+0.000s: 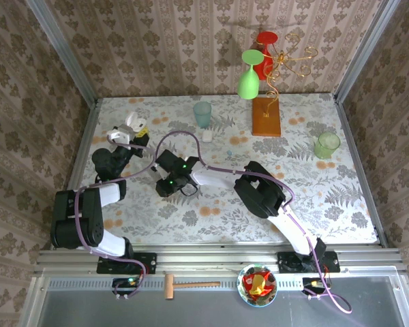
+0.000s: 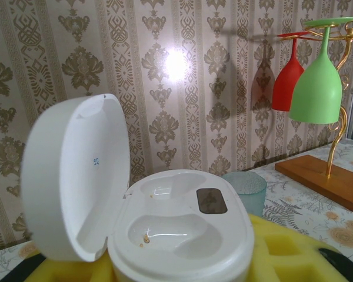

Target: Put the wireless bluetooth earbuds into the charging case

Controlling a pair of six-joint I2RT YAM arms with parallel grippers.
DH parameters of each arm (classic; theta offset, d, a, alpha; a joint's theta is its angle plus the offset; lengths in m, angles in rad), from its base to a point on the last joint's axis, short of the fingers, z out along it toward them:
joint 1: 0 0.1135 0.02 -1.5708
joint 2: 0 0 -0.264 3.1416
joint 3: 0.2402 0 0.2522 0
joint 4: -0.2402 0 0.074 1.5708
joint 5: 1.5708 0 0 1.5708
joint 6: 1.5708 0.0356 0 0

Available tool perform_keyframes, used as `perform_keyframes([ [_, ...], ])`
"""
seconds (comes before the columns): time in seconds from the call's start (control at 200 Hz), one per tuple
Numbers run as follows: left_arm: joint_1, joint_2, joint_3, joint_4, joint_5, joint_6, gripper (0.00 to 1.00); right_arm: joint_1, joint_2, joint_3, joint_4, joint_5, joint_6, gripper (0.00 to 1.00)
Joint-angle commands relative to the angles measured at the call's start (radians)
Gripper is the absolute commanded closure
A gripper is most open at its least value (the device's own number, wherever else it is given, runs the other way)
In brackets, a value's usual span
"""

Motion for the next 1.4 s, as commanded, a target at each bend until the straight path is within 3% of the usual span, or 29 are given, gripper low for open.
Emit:
perform_keyframes([
  [0.0, 0.006, -0.013, 0.001, 0.030, 0.021, -0.024, 0.76, 0.007, 0.056, 0.039, -0.076, 0.052, -0.020, 0.79],
  [0.275, 0.006, -0.013, 0.003, 0.030, 0.021, -0.023, 0.76, 0.007, 0.075, 0.074, -0.105, 0.055, -0.026, 0.83],
  [0.5, 0.006, -0.008, 0.006, 0.028, 0.030, -0.023, 0.76, 0.008, -0.017, 0.018, -0.063, 0.092, -0.027, 0.86],
  [0.73, -0.017, 0.010, 0.015, 0.027, 0.044, -0.008, 0.76, -0.002, -0.194, -0.143, 0.030, 0.205, 0.012, 0.86],
  [1.025, -0.107, 0.034, 0.011, 0.029, 0.107, 0.043, 0.76, -0.045, -0.553, -0.431, 0.087, 0.365, 0.045, 0.86],
  [1.21, -0.197, 0.027, -0.022, 0.028, 0.124, 0.108, 0.76, -0.066, -0.713, -0.444, 0.053, 0.409, 0.009, 0.86],
  [1.395, -0.268, 0.018, -0.035, 0.028, 0.180, 0.147, 0.76, -0.065, -0.763, -0.379, 0.050, 0.390, -0.037, 0.86],
])
